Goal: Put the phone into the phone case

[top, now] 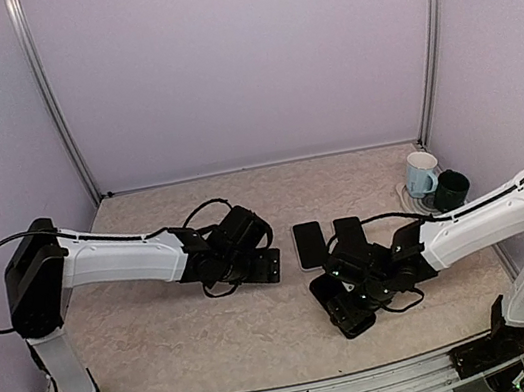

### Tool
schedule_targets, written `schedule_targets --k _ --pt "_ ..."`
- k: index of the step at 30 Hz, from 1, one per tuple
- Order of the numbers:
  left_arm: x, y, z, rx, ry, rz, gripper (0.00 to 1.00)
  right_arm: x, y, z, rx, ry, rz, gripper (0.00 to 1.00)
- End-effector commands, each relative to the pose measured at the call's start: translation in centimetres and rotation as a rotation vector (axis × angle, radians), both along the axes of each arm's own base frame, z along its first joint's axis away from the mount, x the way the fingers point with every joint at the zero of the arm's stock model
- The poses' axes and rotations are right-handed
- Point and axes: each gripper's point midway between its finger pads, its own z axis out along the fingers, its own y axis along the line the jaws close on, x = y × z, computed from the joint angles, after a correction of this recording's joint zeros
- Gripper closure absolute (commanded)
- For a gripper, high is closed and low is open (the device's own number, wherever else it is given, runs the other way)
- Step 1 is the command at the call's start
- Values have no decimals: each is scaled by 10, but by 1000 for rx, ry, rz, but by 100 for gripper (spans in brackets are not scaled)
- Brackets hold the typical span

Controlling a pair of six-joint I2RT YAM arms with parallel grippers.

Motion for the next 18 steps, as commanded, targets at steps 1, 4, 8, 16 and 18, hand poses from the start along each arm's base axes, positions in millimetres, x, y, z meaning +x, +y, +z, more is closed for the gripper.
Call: schedule_targets --k 1,4,8,16,18 --pt "0 -56 24 -237 -18 -178 2 25 16 17 88 -138 -3 62" --pt "-4 -84 42 -368 -53 -282 1 35 15 16 110 -192 -7 62" --pt "-6 -103 37 -435 -10 -351 4 44 15 19 154 -247 -13 63" --pt "0 -107 17 -570 77 -345 23 54 13 25 200 -336 -20 63" --pt "3 -106 12 -574 107 -320 22 52 13 20 187 -320 -17 64"
